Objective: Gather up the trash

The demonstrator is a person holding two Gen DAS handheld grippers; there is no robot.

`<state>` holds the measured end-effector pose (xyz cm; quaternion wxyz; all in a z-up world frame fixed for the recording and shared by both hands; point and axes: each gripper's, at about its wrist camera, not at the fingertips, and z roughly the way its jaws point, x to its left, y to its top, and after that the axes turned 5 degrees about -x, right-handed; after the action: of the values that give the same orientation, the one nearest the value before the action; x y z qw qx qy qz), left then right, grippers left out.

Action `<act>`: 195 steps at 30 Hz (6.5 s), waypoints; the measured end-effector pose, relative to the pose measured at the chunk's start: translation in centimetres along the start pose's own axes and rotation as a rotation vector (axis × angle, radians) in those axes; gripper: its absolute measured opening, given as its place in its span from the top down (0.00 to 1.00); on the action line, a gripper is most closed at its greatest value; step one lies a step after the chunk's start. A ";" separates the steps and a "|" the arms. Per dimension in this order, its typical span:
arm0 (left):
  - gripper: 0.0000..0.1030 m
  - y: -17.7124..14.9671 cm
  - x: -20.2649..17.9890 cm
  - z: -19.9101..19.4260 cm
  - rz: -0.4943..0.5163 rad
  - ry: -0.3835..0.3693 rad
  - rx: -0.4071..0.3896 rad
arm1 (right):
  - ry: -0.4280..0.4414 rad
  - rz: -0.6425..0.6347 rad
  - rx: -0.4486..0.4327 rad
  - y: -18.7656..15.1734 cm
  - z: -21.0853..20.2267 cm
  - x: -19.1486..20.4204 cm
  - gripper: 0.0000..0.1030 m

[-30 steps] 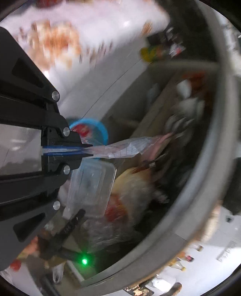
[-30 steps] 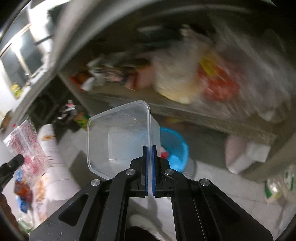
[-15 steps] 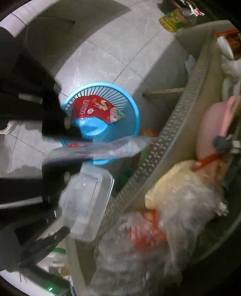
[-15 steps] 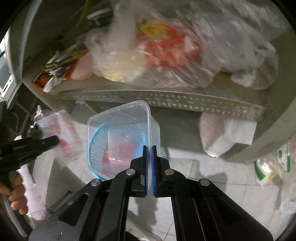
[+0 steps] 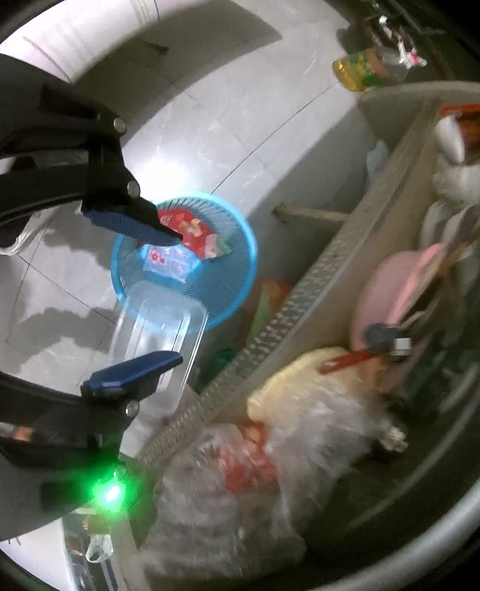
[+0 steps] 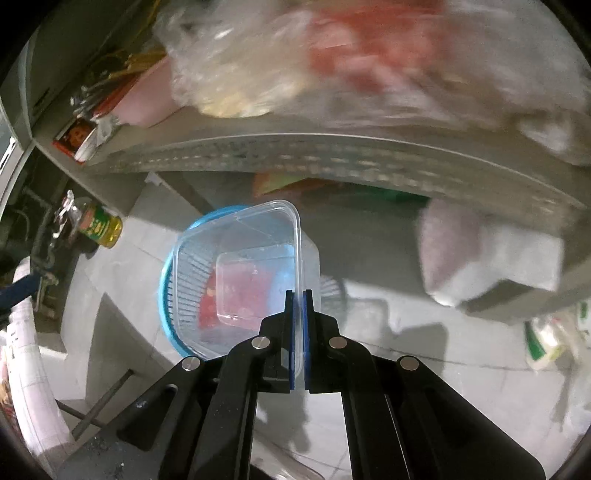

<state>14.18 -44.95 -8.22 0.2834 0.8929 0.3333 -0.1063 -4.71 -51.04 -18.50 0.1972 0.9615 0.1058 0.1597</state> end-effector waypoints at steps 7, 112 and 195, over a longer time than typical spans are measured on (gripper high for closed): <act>0.32 -2.1 2.3 -10.4 0.023 0.041 -0.152 | 0.008 -0.052 0.055 1.2 5.6 3.6 0.54; 0.16 -24.0 27.2 -34.8 -0.660 0.354 -0.592 | 0.595 -0.974 0.248 -17.6 -19.9 30.5 0.41; 0.53 -26.7 15.7 -35.5 -0.367 0.364 -0.443 | 0.874 -0.501 0.362 -8.8 -18.4 19.1 0.47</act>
<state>8.61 0.42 3.23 0.3824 0.7391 0.5486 0.0807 5.28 -31.65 -1.02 -0.0022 0.7693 0.4303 0.4722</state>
